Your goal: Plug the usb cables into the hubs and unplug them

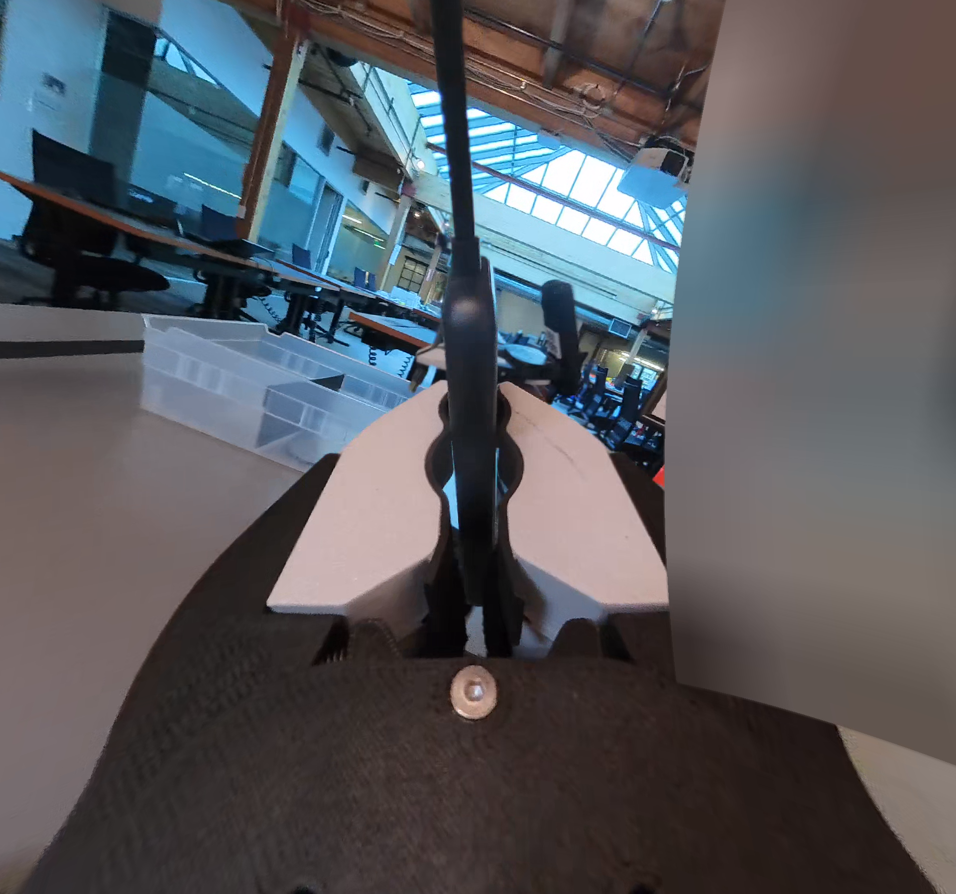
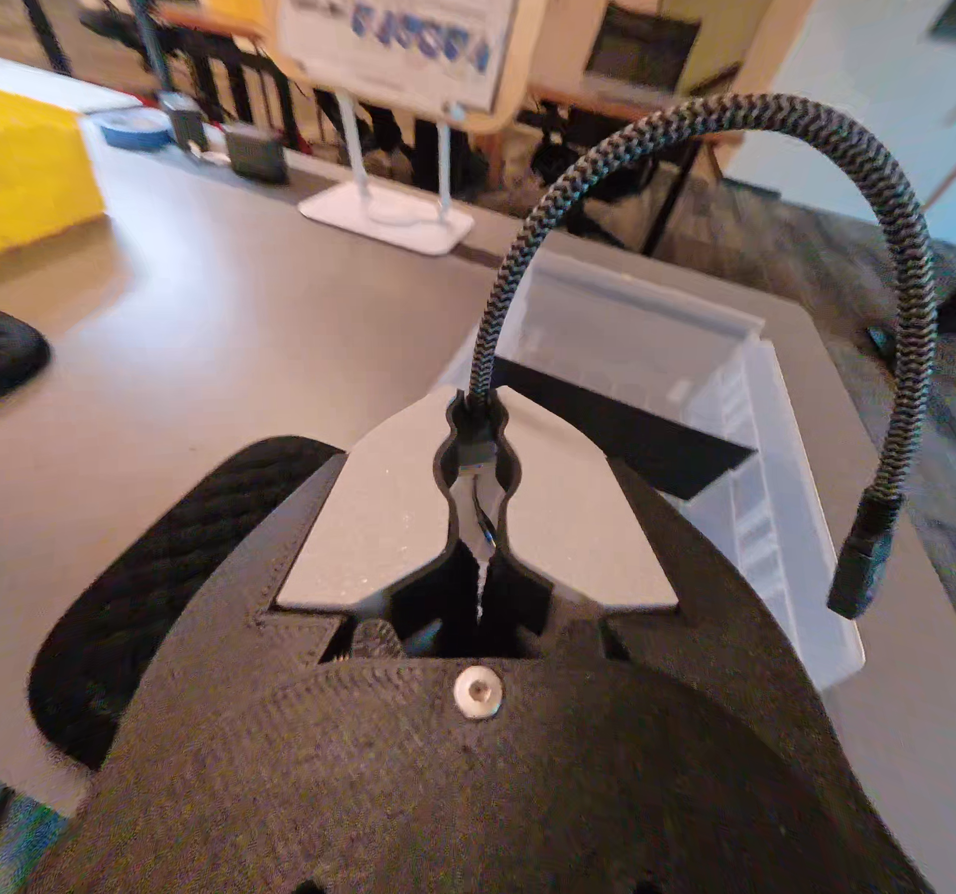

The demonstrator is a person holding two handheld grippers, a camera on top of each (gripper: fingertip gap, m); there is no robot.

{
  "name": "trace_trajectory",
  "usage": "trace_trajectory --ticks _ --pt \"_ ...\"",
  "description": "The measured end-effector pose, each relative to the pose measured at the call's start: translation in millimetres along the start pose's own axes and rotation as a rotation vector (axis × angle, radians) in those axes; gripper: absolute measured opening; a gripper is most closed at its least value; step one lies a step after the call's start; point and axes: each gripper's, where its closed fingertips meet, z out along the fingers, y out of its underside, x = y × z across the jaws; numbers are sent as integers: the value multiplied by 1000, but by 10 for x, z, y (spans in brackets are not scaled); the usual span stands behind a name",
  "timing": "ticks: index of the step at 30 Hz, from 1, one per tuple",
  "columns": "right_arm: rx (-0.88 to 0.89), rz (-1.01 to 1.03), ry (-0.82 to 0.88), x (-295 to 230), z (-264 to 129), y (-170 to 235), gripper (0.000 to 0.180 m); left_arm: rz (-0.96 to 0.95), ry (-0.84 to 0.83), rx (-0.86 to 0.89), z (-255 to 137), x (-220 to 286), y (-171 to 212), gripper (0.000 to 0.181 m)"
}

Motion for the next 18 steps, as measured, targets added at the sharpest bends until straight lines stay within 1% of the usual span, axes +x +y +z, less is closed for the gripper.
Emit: trace_trajectory --ticks 2,4,8,11,13,16,18 --pt "-135 4 50 110 145 276 9 30 15 -11 3 35 -1 13" --pt "-226 9 66 157 280 499 9 60 -6 5 10 28 -23 13" --pt "-351 71 35 147 483 832 10 74 -6 -24 9 20 8 13" --pt "-451 117 -24 49 514 986 13 81 -8 -38 6 13 19 13" --pt "-430 81 9 66 516 941 27 88 -29 -55 5 -27 41 13" --pt "-351 19 102 133 446 745 33 104 -54 -91 3 -71 95 13" --pt "-240 -16 111 69 392 502 34 123 -71 -139 6 -105 163 12"
